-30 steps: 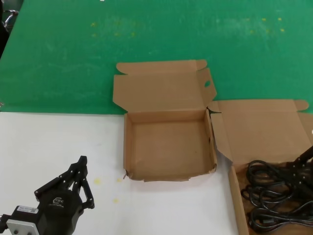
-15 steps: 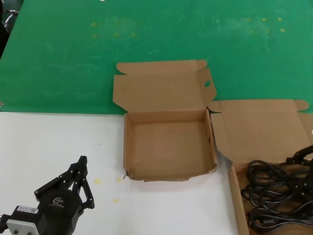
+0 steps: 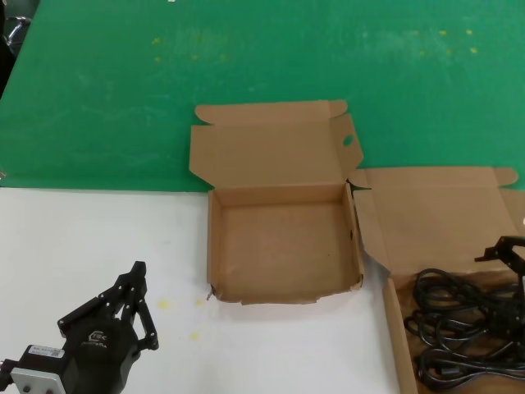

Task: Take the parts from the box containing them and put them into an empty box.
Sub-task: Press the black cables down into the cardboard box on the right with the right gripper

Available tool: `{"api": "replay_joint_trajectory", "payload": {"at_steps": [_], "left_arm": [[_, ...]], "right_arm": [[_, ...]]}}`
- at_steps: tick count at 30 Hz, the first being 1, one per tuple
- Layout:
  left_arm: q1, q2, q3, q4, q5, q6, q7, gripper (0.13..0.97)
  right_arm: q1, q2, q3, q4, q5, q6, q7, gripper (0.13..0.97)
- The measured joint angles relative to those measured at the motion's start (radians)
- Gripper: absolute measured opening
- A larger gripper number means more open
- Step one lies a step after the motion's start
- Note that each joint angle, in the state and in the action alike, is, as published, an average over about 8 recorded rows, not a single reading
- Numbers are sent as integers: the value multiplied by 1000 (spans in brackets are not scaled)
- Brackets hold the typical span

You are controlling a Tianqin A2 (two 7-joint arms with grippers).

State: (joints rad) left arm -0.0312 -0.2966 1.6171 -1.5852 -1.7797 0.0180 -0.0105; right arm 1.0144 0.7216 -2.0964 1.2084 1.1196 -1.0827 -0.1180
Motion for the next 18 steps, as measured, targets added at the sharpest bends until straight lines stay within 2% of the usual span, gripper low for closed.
{"api": "replay_joint_trajectory", "payload": {"at_steps": [6, 14, 18], "left_arm": [[0, 0, 0, 0, 0, 0, 0, 132], [0, 0, 0, 0, 0, 0, 0, 132], [0, 0, 0, 0, 0, 0, 0, 132]], "right_arm": [[13, -18, -7, -28, -9, 4, -6, 428], [16, -31, -11, -50, -14, 11, -9, 807], [14, -31, -12, -51, -16, 9, -5, 794]]}}
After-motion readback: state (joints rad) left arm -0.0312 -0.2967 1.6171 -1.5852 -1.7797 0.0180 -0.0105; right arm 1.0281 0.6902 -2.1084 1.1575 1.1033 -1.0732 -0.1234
